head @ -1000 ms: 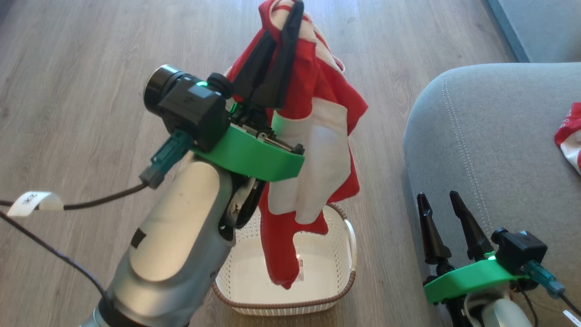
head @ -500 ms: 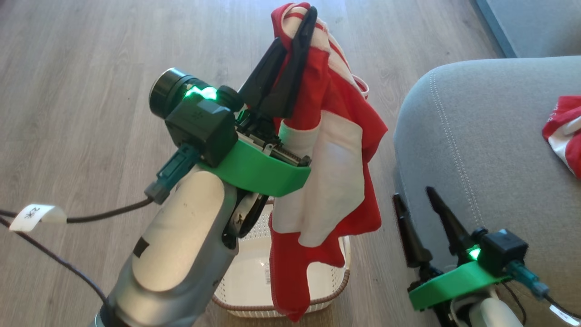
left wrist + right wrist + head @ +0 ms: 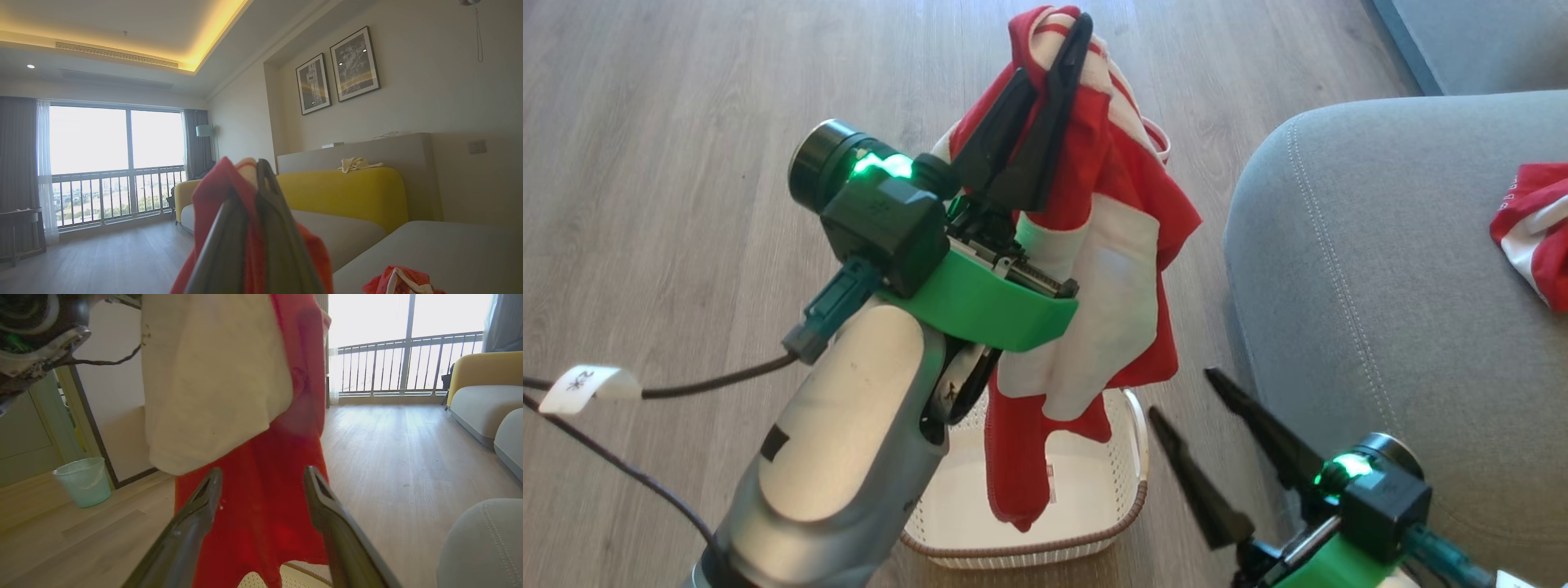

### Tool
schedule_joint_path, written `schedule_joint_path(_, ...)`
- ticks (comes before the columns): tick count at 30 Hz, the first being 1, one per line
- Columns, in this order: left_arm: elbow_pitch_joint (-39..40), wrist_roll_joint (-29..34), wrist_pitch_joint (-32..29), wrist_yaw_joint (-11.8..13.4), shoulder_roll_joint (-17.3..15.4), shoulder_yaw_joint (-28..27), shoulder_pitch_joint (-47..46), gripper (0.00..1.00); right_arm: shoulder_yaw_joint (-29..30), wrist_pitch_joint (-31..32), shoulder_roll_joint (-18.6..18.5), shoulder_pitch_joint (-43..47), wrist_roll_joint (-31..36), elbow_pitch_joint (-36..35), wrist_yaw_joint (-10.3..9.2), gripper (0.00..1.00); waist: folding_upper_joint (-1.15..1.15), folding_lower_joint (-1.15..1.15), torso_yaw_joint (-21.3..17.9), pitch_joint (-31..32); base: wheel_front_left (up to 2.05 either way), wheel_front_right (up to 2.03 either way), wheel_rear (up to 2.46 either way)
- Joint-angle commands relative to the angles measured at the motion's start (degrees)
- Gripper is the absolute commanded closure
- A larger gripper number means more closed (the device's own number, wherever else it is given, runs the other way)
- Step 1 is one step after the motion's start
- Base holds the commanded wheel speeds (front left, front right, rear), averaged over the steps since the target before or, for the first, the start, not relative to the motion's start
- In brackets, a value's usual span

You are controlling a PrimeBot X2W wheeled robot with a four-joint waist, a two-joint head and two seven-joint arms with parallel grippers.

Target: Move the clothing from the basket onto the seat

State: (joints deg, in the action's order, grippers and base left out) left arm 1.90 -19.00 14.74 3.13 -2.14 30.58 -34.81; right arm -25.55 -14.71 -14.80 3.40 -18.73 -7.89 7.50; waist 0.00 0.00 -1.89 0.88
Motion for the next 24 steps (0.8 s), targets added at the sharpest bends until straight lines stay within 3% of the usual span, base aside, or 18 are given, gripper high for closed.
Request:
schedule_joint_path(1,1.5,0.6,0.3,-0.3,-0.7,-2.4,-2.1,1.0,-1.2,-0.3,-0.8,-1.3,0.0,-2.6,-0.01,0.0,0.0,0.0,0.0,0.0,0.0,0.0,0.0)
schedule_joint_path(9,2.0,0.7,0.3,-0.3,-0.7,-1.7,-2.1,1.0,-1.9,-0.3,0.5,-2.7,2.1,-4.1,-0.01,0.0,0.0,0.0,0.0,-0.3,0.0,0.0,0.0)
schedule_joint_path(24,3.5,-0.9,0.3,-0.3,-0.7,4.6,-2.2,1.0,-3.6,-0.3,4.4,-10.5,5.4,6.0,-0.01,0.0,0.0,0.0,2.3,-0.7,0.0,0.0,0.0)
